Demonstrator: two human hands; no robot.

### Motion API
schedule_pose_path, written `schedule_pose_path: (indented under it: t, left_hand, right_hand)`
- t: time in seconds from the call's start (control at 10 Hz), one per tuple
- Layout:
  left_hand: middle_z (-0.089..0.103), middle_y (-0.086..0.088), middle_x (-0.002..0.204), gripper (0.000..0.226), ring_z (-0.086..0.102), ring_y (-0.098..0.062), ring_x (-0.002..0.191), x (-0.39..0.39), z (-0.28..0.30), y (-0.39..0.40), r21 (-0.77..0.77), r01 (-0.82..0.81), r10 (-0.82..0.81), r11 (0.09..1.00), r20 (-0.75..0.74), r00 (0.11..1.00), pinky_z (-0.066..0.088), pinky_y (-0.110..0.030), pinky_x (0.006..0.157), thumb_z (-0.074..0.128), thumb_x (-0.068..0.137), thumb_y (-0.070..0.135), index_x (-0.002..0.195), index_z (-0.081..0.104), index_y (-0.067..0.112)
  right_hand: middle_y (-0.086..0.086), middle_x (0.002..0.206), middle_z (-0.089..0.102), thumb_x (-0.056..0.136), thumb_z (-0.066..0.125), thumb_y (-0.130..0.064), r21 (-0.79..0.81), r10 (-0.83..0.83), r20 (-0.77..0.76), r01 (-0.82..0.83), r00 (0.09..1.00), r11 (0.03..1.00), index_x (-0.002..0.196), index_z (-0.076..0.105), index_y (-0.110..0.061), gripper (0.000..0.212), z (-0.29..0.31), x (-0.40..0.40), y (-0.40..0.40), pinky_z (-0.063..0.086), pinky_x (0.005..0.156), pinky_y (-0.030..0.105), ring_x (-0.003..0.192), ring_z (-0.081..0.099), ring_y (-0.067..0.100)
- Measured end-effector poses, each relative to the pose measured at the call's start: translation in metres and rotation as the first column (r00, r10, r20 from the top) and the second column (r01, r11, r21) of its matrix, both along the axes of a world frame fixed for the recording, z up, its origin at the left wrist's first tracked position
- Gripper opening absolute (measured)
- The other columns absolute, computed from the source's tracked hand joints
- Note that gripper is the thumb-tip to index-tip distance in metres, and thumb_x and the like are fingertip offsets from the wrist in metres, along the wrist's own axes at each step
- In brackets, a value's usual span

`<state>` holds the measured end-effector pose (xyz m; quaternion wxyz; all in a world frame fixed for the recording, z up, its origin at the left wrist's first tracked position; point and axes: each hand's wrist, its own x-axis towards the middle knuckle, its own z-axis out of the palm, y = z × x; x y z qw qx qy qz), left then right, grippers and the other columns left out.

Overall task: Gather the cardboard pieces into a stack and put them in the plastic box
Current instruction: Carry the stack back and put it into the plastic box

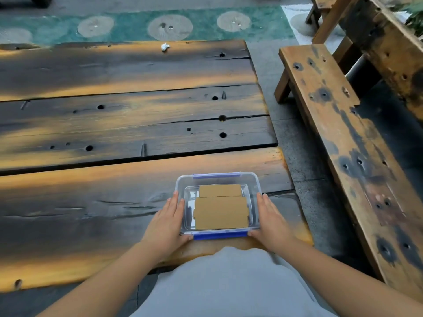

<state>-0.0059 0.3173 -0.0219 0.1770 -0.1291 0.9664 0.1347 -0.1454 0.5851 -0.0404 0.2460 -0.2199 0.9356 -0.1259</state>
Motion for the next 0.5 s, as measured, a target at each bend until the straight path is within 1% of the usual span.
schedule_pose_path:
  t: [0.1, 0.2, 0.3, 0.4, 0.5]
  left_hand:
    - [-0.015, -0.008, 0.161, 0.106, 0.001, -0.024, 0.15, -0.01, 0.0, 0.0, -0.012, -0.019, 0.019, 1.0, 0.015, 1.0, 0.015, -0.038, 0.119, 0.059, 0.079, 0.063, 0.153, 0.0, 0.016]
    - [-0.012, -0.009, 0.162, 0.106, 0.001, -0.026, 0.149, -0.022, 0.0, -0.003, -0.004, -0.045, 0.045, 0.999, 0.026, 0.999, 0.015, -0.04, 0.12, 0.061, 0.079, 0.062, 0.153, 0.0, 0.017]
    - [-0.011, -0.011, 0.162, 0.104, 0.0, -0.028, 0.149, -0.035, 0.003, -0.007, -0.023, -0.02, 0.021, 1.0, 0.034, 0.999, 0.016, -0.043, 0.119, 0.062, 0.079, 0.061, 0.153, 0.001, 0.02]
    - [-0.015, -0.011, 0.161, 0.11, -0.008, -0.029, 0.149, -0.04, 0.007, -0.008, -0.038, 0.0, 0.002, 0.999, 0.053, 0.999, 0.011, -0.046, 0.119, 0.058, 0.074, 0.068, 0.153, -0.004, 0.023]
    - [-0.016, -0.009, 0.161, 0.109, -0.012, -0.029, 0.148, -0.048, 0.023, -0.01, -0.077, -0.007, 0.006, 0.997, -0.017, 1.0, 0.009, -0.048, 0.118, 0.046, 0.072, 0.076, 0.153, -0.005, 0.025]
  right_hand:
    - [0.004, 0.162, 0.004, 0.077, 0.077, -0.04, -0.007, 0.01, -0.049, -0.01, 0.999, 1.0, 0.152, -0.002, -0.018, 0.112, 0.003, -0.011, -0.005, 0.011, 0.115, 0.03, 0.148, 0.004, 0.018]
    - [0.005, 0.162, 0.008, 0.08, 0.074, -0.039, -0.017, 0.012, -0.081, -0.013, 0.997, 1.0, 0.153, 0.001, -0.016, 0.106, 0.005, -0.022, -0.008, 0.012, 0.116, 0.031, 0.148, 0.007, 0.019]
    - [0.004, 0.162, 0.01, 0.079, 0.074, -0.044, 0.013, 0.016, -0.085, -0.015, 0.996, 1.0, 0.152, 0.002, -0.017, 0.106, 0.01, -0.027, -0.012, 0.015, 0.116, 0.034, 0.148, 0.009, 0.019]
    - [0.002, 0.162, 0.006, 0.075, 0.069, -0.059, 0.032, 0.036, -0.085, -0.033, 0.996, 0.999, 0.152, 0.001, -0.019, 0.111, 0.013, -0.028, -0.012, 0.015, 0.117, 0.035, 0.148, 0.005, 0.019]
    - [0.002, 0.163, -0.002, 0.069, 0.057, -0.075, 0.061, 0.099, -0.151, -0.091, 0.984, 0.994, 0.152, -0.005, -0.024, 0.115, 0.028, -0.031, -0.019, 0.013, 0.117, 0.04, 0.148, -0.001, 0.021]
